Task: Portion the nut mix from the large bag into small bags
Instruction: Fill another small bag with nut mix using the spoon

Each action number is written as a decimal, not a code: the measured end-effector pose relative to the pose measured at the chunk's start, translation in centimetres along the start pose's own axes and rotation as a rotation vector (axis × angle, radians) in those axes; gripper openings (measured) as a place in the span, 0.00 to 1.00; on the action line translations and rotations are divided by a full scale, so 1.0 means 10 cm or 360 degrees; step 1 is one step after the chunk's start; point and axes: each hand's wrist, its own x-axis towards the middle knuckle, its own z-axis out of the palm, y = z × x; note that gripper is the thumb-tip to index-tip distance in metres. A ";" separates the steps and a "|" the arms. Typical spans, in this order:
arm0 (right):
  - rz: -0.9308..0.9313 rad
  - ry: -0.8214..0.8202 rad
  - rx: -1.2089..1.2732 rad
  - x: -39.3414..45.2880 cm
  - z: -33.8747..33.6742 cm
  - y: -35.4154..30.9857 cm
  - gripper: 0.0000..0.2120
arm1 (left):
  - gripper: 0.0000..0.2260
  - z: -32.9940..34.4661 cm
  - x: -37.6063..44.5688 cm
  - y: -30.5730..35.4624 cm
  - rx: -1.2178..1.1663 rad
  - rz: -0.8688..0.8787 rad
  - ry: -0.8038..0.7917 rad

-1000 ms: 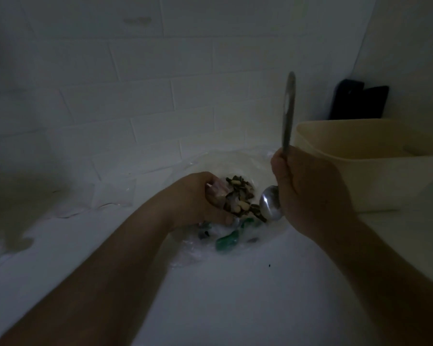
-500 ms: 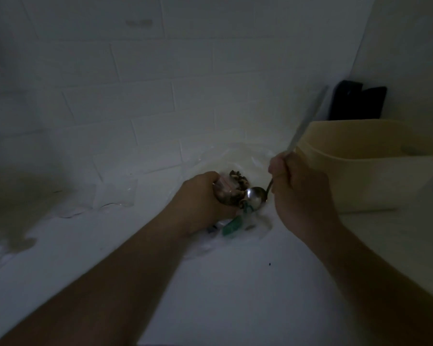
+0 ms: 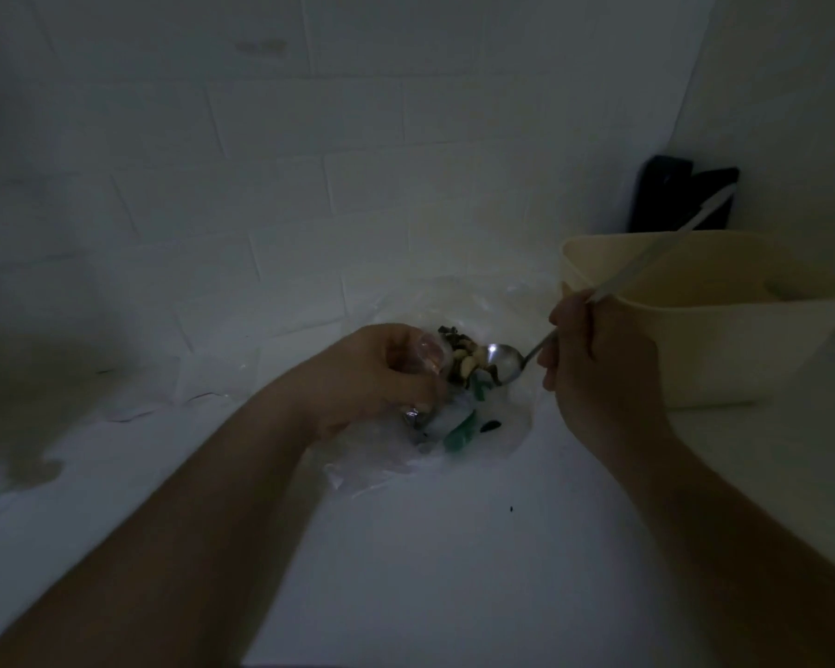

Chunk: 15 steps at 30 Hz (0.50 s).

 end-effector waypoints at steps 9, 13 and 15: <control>-0.0148 0.0175 0.0102 -0.01 -0.11 -0.17 0.12 | 0.10 0.04 0.05 -0.03 0.0056 0.0061 0.0254; -0.0310 0.0094 -0.0098 0.01 -0.12 -0.14 0.11 | 0.12 0.07 0.04 -0.05 0.0188 0.0019 0.0233; -0.0382 0.0014 -0.0246 0.02 -0.09 -0.10 0.13 | 0.12 0.07 0.04 -0.06 0.0254 0.0014 0.0252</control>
